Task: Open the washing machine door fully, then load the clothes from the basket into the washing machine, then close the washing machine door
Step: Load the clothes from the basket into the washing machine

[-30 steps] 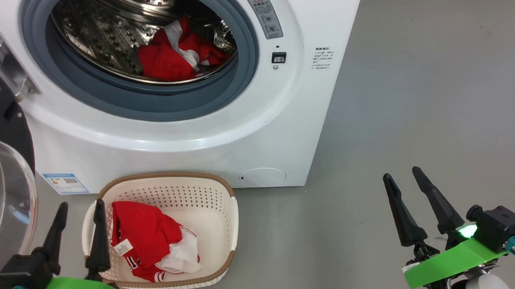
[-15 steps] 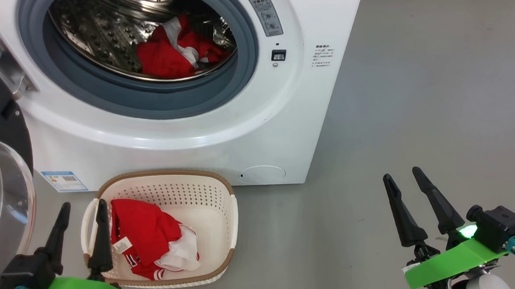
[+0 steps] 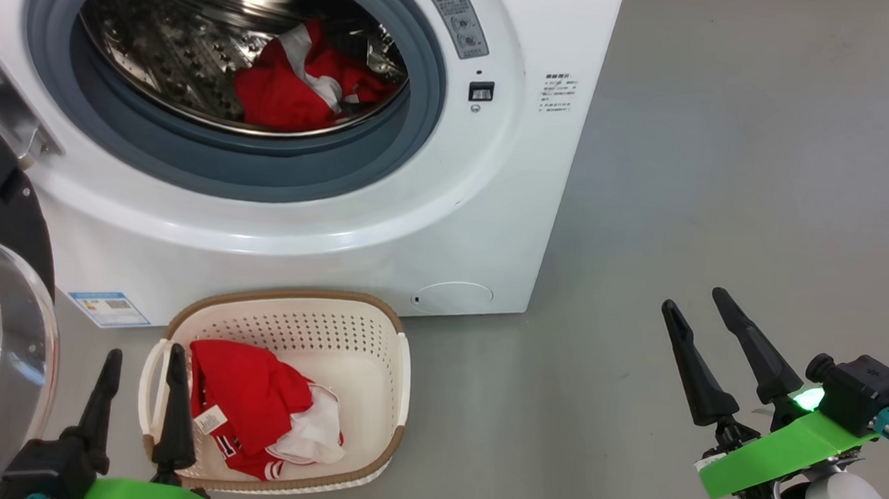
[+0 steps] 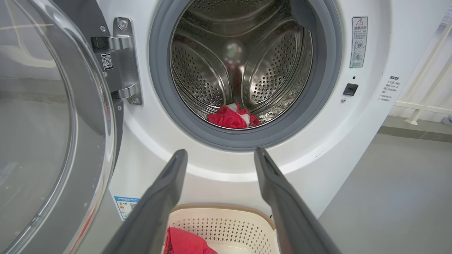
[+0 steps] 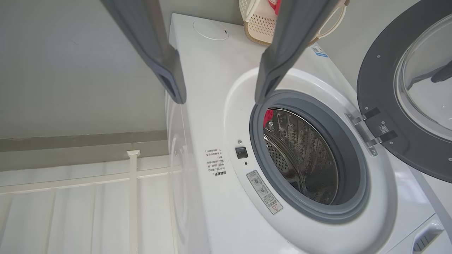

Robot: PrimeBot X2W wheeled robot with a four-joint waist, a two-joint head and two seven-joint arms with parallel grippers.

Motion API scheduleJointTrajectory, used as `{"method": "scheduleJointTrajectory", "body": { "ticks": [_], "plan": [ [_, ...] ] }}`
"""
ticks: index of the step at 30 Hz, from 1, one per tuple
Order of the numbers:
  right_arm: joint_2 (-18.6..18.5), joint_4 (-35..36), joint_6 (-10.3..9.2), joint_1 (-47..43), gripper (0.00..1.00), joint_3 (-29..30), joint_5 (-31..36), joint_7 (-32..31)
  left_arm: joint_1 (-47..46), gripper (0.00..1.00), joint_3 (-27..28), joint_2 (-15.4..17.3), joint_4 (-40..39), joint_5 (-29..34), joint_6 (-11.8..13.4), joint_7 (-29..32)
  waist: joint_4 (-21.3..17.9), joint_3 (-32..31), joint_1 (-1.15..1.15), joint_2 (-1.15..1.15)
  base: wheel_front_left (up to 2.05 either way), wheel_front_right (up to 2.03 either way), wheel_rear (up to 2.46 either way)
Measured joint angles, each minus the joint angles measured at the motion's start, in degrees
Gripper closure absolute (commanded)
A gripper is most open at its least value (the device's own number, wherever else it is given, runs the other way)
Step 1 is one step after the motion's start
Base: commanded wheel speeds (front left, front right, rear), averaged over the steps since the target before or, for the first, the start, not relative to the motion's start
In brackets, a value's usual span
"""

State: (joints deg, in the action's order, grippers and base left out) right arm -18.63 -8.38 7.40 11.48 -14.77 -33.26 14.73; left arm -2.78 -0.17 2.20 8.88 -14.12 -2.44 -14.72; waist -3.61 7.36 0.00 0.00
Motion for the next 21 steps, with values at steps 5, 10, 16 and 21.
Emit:
{"method": "scheduleJointTrajectory", "body": {
  "ticks": [5,10,16,21],
  "plan": [
    [-0.02,0.12,0.00,0.03,0.00,0.10,0.00,0.00,-0.03,0.00,-0.03,0.00,-0.14,0.00,0.00,0.00,0.01,0.73,0.00,0.00,0.00,0.00,0.00],
    [-0.02,0.41,0.00,0.09,0.00,0.29,0.00,0.00,-0.49,0.00,-0.18,-0.01,-0.20,0.00,0.00,0.00,-0.02,1.95,0.00,0.00,0.00,0.00,0.00],
    [-0.02,0.98,0.00,0.42,0.00,0.58,0.00,0.00,-2.13,0.00,-0.68,-0.02,-0.27,0.00,0.00,0.00,-0.11,4.09,0.00,0.00,0.00,0.00,0.00],
    [0.00,1.41,0.00,2.05,0.00,0.70,0.00,0.00,-4.48,0.00,-1.03,-0.03,0.20,0.02,0.00,0.00,-0.22,6.53,0.00,0.00,0.00,0.00,0.00]
  ]
}}
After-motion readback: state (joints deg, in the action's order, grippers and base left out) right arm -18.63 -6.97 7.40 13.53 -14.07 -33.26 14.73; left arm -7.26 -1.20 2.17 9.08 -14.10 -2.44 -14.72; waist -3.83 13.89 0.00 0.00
